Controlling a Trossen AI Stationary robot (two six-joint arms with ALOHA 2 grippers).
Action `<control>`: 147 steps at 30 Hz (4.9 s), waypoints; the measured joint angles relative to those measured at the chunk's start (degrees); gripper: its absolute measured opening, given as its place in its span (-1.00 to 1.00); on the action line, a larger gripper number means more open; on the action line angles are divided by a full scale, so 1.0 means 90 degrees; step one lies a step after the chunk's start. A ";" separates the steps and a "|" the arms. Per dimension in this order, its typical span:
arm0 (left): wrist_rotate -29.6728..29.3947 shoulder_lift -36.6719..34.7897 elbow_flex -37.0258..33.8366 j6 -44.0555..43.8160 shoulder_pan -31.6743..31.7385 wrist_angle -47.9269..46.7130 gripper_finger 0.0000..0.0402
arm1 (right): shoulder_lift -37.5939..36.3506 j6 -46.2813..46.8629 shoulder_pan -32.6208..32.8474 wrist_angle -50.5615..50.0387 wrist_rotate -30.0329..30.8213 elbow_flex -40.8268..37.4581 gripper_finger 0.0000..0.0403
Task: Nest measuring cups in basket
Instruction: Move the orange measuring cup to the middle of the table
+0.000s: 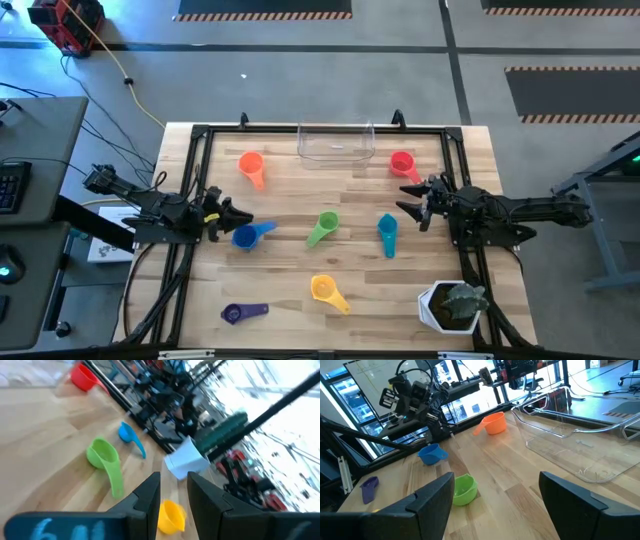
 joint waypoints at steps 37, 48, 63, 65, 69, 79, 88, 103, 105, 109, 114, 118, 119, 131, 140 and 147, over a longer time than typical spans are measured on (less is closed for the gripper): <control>-0.1195 0.0002 0.0000 0.2316 0.0000 0.0104 -0.30 | -0.0001 0.0000 0.0000 -0.0002 0.0000 0.0001 0.40; -0.2343 -0.0001 0.0429 0.3201 0.0000 0.1290 -0.33 | 0.0000 0.0000 0.0000 -0.0001 0.0000 0.0000 0.40; -0.3389 0.0775 0.2488 0.4423 0.0000 0.1295 -0.34 | 0.0000 0.0000 0.0000 -0.0002 0.0000 0.0001 0.40; -0.3535 0.1190 0.2844 0.4553 0.0000 0.1290 -0.34 | 0.0000 -0.0002 0.0000 0.0000 0.0000 0.0002 0.40; -0.4179 0.2200 0.3574 0.4848 0.0101 0.1277 -0.34 | -0.0002 -0.0002 0.0000 -0.0002 0.0000 0.0002 0.40; -0.4441 0.4187 0.4615 0.4862 0.1219 0.0734 -0.34 | 0.0000 0.0000 0.0000 0.0000 0.0000 0.0001 0.40; -0.2852 0.5424 0.4648 0.2881 0.2665 -0.0147 -0.34 | 0.0000 -0.0002 0.0000 -0.0002 0.0000 0.0002 0.40; -0.0452 0.6381 0.4648 0.1147 0.5250 -0.2310 -0.34 | 0.0000 -0.0001 0.0000 0.0000 0.0000 0.0000 0.40; -0.0071 0.6379 0.4648 0.1076 0.5579 -0.2454 -0.34 | 0.0000 0.0000 0.0000 0.0000 -0.0001 0.0000 0.40; 0.0424 0.6379 0.4648 0.1011 0.6161 -0.2865 -0.34 | 0.0000 0.0001 0.0000 -0.0002 0.0000 -0.0001 0.40; 0.0926 0.6377 0.4648 0.1161 0.6680 -0.3279 -0.34 | 0.0000 -0.0002 0.0000 -0.0001 0.0000 0.0000 0.40; 0.1051 0.6377 0.4648 0.1274 0.6986 -0.3591 -0.34 | 0.0000 0.0000 0.0000 -0.0002 0.0000 0.0000 0.40; 0.1051 0.6377 0.4648 0.1269 0.7058 -0.3688 -0.34 | 0.0000 0.0001 0.0000 0.0000 0.0000 0.0001 0.40; 0.1271 0.6616 0.4646 0.1455 0.7637 -0.4395 -0.34 | 0.0000 -0.0001 0.0000 -0.0001 0.0000 0.0000 0.40; 0.1551 0.7539 0.4643 0.1552 0.7679 -0.4417 -0.34 | 0.0000 0.0000 0.0000 -0.0002 -0.0002 0.0002 0.40; 0.1404 0.7977 0.4643 0.1559 0.7681 -0.4386 -0.34 | 0.0000 -0.0002 0.0000 -0.0002 0.0000 0.0001 0.40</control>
